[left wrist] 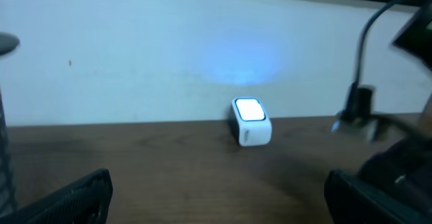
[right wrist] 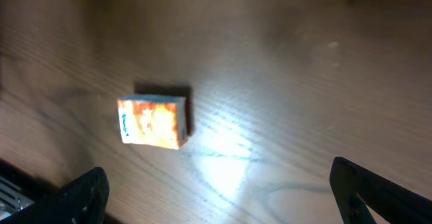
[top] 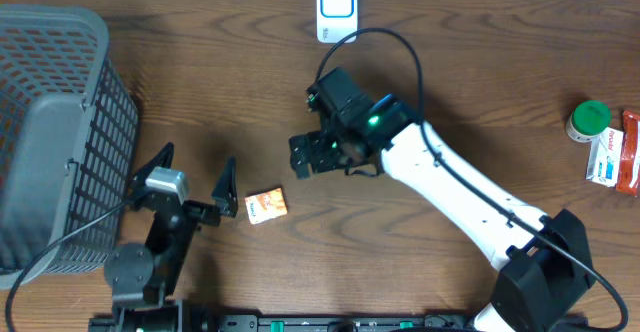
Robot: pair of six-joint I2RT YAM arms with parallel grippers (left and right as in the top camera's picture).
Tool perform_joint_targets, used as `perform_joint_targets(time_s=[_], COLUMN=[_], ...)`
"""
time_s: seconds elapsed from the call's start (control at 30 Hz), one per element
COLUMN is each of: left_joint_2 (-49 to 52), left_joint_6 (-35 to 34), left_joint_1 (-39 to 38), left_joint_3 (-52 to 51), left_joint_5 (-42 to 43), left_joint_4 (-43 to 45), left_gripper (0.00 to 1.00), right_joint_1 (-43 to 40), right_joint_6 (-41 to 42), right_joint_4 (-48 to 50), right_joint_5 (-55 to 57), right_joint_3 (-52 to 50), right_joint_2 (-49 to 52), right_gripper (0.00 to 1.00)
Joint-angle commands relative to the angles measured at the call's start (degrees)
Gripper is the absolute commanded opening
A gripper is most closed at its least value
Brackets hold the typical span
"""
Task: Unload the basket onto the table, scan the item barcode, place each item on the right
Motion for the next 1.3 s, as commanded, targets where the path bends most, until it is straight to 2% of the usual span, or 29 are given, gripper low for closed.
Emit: perform_joint_targets(time_s=[0.0,0.13,0.23,0.33,0.47,0.57,0.77,1.07,1.27], left_joint_2=[-6.0,-14.3,-14.2,-14.1,-14.1,-14.1,-14.1,-14.1,-14.1], left_joint_6=[2.6,5.3,7.4,8.7,7.3,4.3,1.7,1.7,1.5], left_joint_1=[0.0,0.0,0.0,0.0,0.0,0.0,0.0,0.0,0.0], left_joint_3=[3.7,6.6,9.9,11.8,13.2,13.2,13.2,13.2,13.2], left_joint_5=[1.0,-5.0,-7.3,-11.5,-28.5,-34.9,-35.1,-35.1,-35.1], left_joint_4=[-4.9,-19.7,-28.3,-30.8,-31.3,-33.4,-38.5,-38.5,-38.8], left_gripper=[0.99,0.99,0.99,0.99,0.99,0.98,0.99,0.98,0.98], right_joint_1=[0.6,0.6,1.1,2.2,4.9,6.9,10.5,13.9,16.5], right_joint_6=[4.1,4.1,4.0,4.5,7.1,8.2,9.8,10.7,10.8], right_joint_4=[0.9,2.1,3.0,5.5,9.9,11.6,12.0,12.8,16.8], right_joint_5=[3.4,3.0,2.3,1.0,-1.1,-1.1,0.7,8.6,8.3], right_joint_3=[-0.5,-0.5,-0.5,-0.5,-0.5,-0.5,-0.5,-0.5,-0.4], right_joint_2=[-0.2,0.8,2.0,4.6,9.4,11.3,13.5,14.4,17.9], right_gripper=[0.99,0.99,0.99,0.99,0.99,0.99,0.99,0.99,0.99])
